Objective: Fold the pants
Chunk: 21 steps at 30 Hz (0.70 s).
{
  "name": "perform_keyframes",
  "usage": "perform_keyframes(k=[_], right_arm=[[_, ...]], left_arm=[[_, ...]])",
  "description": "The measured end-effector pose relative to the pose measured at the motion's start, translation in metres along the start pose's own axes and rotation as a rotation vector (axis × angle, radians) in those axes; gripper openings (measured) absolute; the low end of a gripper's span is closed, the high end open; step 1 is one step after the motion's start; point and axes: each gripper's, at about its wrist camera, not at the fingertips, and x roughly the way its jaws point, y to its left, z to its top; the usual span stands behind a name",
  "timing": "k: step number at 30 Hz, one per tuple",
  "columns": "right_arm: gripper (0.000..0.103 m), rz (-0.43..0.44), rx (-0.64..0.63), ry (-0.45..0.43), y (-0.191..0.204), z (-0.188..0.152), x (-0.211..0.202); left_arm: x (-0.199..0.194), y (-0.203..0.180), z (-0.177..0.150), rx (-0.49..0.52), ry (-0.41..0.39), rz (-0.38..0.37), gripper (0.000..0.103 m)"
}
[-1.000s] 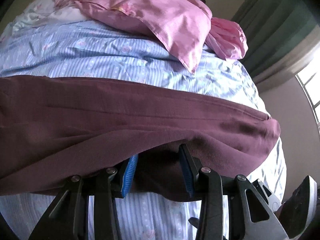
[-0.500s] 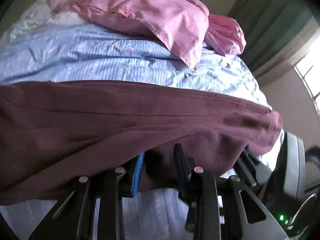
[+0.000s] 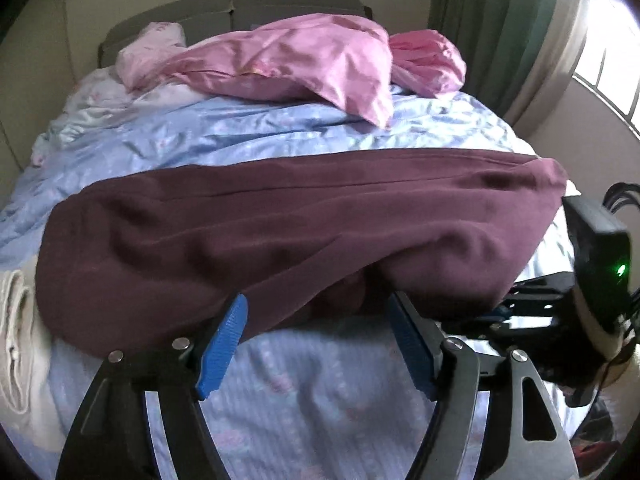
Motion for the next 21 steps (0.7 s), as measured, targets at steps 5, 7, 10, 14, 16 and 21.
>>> perform_keyframes(k=[5,7,10,14,16,21], right_arm=[[0.008,0.06,0.041,0.007,-0.001,-0.008,-0.001],[0.008,0.063,0.045,0.028,-0.001,-0.013,0.001],[0.002,0.073,0.041,0.077,0.001,-0.026,0.008],[0.002,0.03,-0.001,0.134,0.014,-0.037,0.017],[0.005,-0.006,0.003,0.123,0.021,-0.036,0.008],[0.042,-0.093,-0.007,-0.016,0.045,-0.001,-0.039]], left_arm=[[0.003,0.005,-0.006,-0.004,0.02,-0.002,0.072],[0.005,0.002,-0.005,0.018,0.013,0.03,0.072],[0.01,-0.002,-0.005,0.033,0.017,0.031,0.072],[0.005,-0.003,-0.01,0.052,0.015,0.04,0.072],[-0.004,0.0,-0.012,0.064,0.005,0.034,0.072],[-0.028,0.025,-0.002,0.065,-0.022,0.039,0.076]])
